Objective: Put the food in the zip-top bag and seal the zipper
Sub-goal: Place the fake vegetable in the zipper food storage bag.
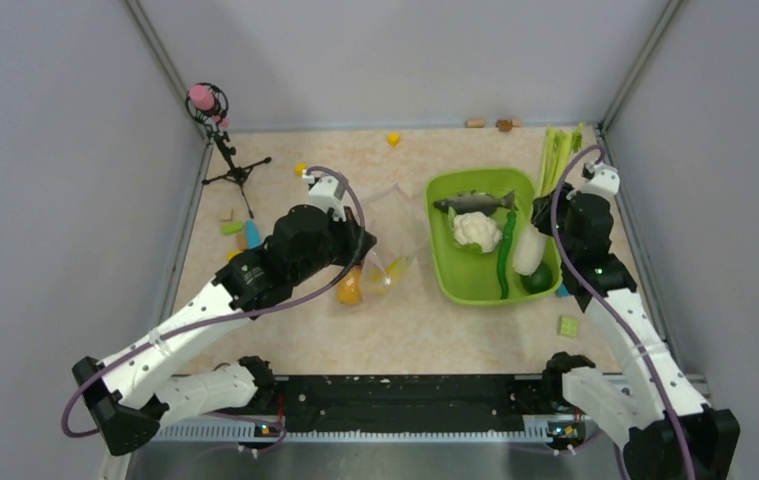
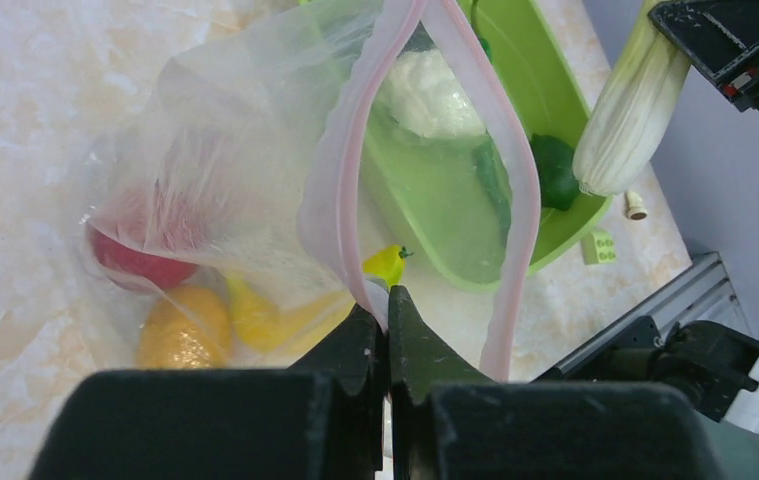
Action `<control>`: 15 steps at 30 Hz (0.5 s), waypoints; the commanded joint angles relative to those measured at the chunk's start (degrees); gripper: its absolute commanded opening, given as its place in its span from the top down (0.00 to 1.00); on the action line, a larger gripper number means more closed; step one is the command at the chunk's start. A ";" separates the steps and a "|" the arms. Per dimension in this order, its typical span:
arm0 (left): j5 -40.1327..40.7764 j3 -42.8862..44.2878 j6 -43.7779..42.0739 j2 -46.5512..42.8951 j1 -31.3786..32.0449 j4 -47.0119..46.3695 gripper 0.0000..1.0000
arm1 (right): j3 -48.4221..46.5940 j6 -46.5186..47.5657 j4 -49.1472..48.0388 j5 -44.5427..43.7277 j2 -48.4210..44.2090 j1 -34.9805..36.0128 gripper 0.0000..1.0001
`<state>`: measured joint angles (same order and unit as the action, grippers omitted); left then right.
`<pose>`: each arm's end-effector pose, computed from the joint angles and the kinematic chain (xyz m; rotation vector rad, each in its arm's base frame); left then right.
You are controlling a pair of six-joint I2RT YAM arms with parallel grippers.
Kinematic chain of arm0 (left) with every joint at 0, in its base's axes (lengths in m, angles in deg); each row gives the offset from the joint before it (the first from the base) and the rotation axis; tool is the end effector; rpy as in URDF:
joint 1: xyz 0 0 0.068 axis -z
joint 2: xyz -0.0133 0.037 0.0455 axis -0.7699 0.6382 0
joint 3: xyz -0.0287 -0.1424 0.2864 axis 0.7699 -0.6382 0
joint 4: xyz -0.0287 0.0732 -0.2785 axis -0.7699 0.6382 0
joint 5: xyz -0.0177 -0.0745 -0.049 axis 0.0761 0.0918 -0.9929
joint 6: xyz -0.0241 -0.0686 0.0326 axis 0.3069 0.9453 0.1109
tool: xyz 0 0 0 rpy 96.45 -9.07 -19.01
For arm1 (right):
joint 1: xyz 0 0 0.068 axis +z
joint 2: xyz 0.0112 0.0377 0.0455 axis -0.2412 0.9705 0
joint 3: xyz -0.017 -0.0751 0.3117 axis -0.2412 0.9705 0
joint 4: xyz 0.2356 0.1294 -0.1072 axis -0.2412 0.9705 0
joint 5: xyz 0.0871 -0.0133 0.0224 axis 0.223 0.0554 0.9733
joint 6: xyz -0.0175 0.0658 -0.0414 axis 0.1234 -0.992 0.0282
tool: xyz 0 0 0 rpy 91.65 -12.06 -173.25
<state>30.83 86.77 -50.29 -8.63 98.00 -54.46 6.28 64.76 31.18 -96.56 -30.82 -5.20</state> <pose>0.1795 -0.1806 0.3855 0.1506 2.0454 -0.7465 0.2433 0.0211 0.3259 0.4126 1.8666 0.1600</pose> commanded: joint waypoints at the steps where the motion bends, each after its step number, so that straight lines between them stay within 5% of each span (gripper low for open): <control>1: -3.08 4.99 0.30 1.13 -0.19 3.09 1.00 | 1.17 3.71 -12.88 3.38 -6.31 -0.41 0.95; 11: -8.98 7.94 0.47 5.58 -0.20 5.79 1.00 | 1.87 -2.16 -30.97 27.32 -11.53 -0.21 0.97; 15: -11.38 9.10 0.55 6.37 -0.20 5.76 1.00 | -1.38 -5.41 -38.56 31.06 -7.63 6.32 0.98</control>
<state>22.18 92.39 -50.27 -2.32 98.00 -47.73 9.05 63.65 5.74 -73.78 -41.24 -4.31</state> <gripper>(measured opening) 0.015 0.273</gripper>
